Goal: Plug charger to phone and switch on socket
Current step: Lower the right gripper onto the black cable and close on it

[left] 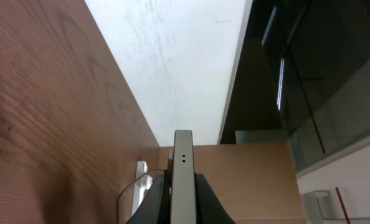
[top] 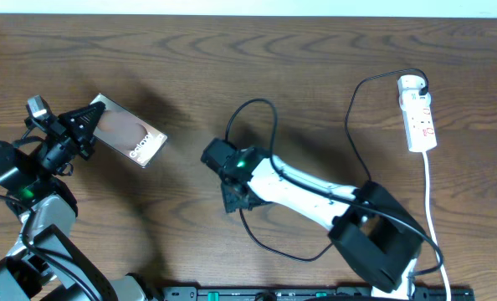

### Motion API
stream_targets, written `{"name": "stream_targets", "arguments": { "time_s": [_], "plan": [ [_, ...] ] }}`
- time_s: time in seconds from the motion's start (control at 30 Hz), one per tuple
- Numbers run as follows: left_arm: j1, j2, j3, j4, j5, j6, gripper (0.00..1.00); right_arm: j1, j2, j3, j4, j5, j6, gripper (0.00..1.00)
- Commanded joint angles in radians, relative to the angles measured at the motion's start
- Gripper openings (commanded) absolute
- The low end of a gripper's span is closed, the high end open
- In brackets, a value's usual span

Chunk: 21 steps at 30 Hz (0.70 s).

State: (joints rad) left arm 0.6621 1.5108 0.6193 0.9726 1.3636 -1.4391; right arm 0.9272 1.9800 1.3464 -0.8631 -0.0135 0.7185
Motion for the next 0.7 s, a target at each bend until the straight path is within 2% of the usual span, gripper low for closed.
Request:
{"name": "stream_targets", "arguments": {
  "time_s": [0.0, 0.2, 0.47, 0.67],
  "plan": [
    [0.004, -0.016, 0.017, 0.01, 0.024, 0.006, 0.07, 0.006, 0.027, 0.015, 0.0, -0.016, -0.021, 0.64],
    [0.004, -0.016, 0.017, 0.01, 0.024, 0.006, 0.07, 0.008, 0.034, 0.015, -0.005, -0.019, -0.021, 0.6],
    [0.004, -0.016, 0.017, 0.01, 0.024, 0.006, 0.07, 0.004, 0.072, 0.015, -0.004, -0.046, -0.021, 0.49],
    [0.004, -0.016, 0.017, 0.01, 0.024, 0.006, 0.07, 0.0, 0.076, 0.015, -0.009, -0.049, -0.021, 0.48]
  ]
}}
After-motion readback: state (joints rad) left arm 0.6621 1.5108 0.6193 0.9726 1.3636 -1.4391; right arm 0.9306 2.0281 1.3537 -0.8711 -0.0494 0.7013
